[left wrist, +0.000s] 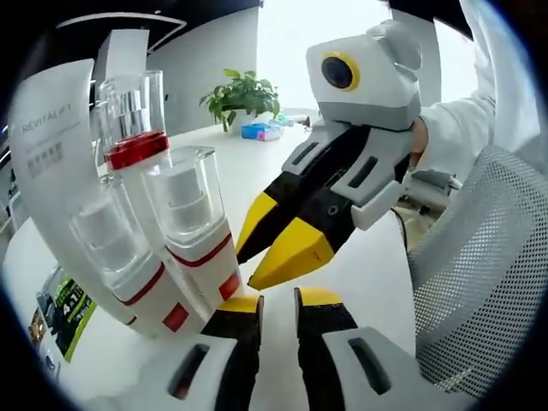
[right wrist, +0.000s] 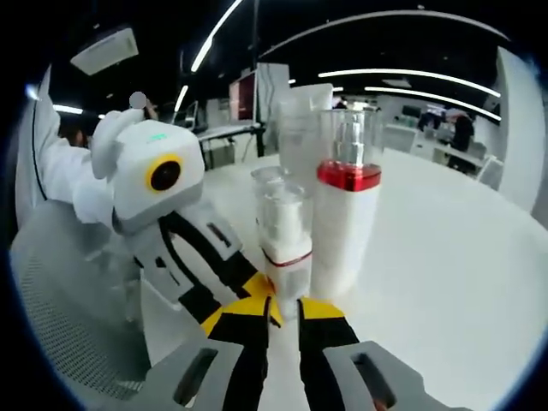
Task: Arrange the skincare products in the storage area until every visible bottle or jar stands upright without overlapping.
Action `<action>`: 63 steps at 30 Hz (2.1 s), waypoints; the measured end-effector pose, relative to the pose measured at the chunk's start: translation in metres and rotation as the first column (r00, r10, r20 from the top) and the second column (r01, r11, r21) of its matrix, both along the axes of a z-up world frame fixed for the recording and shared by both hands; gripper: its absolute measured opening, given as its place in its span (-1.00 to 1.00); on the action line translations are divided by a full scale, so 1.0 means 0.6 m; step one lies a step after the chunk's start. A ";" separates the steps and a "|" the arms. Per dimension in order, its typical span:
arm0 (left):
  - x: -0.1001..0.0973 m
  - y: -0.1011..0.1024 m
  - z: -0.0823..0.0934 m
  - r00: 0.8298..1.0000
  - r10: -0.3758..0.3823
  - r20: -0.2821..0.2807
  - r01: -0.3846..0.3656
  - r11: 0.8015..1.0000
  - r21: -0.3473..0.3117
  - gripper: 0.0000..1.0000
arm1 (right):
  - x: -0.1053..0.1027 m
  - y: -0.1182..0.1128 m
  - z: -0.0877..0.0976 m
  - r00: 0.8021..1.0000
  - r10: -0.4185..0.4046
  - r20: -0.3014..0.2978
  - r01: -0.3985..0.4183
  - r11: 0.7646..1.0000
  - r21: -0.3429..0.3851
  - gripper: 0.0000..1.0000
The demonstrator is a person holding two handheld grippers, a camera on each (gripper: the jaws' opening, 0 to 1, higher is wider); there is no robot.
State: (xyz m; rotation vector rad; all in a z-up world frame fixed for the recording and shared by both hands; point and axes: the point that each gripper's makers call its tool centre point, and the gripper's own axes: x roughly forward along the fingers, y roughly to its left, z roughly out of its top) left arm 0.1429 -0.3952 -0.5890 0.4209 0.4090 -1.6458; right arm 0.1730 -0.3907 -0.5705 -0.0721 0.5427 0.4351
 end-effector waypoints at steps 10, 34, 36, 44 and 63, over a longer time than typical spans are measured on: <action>0.006 -0.002 -0.002 1.000 0.005 0.004 -0.005 1.000 -0.001 -0.75 | 0.008 0.002 -0.006 1.000 -0.017 -0.006 0.017 1.000 -0.014 -0.96; 0.020 0.001 -0.010 0.999 0.022 0.027 -0.022 1.000 0.002 -0.72 | 0.013 -0.003 -0.008 0.999 -0.045 -0.010 0.045 0.999 -0.022 -0.96; 0.022 0.001 -0.012 0.999 0.026 0.031 -0.026 1.000 0.004 -0.72 | 0.014 -0.005 -0.007 0.999 -0.049 -0.009 0.049 0.999 -0.023 -0.96; 0.027 0.003 -0.015 0.998 0.030 0.057 -0.030 0.999 0.013 -0.70 | 0.013 -0.003 -0.007 0.999 -0.041 -0.017 0.040 0.999 -0.031 -0.98; 0.031 0.022 0.000 0.998 0.031 0.050 -0.033 0.999 0.036 -0.71 | 0.003 -0.013 0.004 0.999 -0.049 -0.014 0.049 0.998 -0.048 -0.78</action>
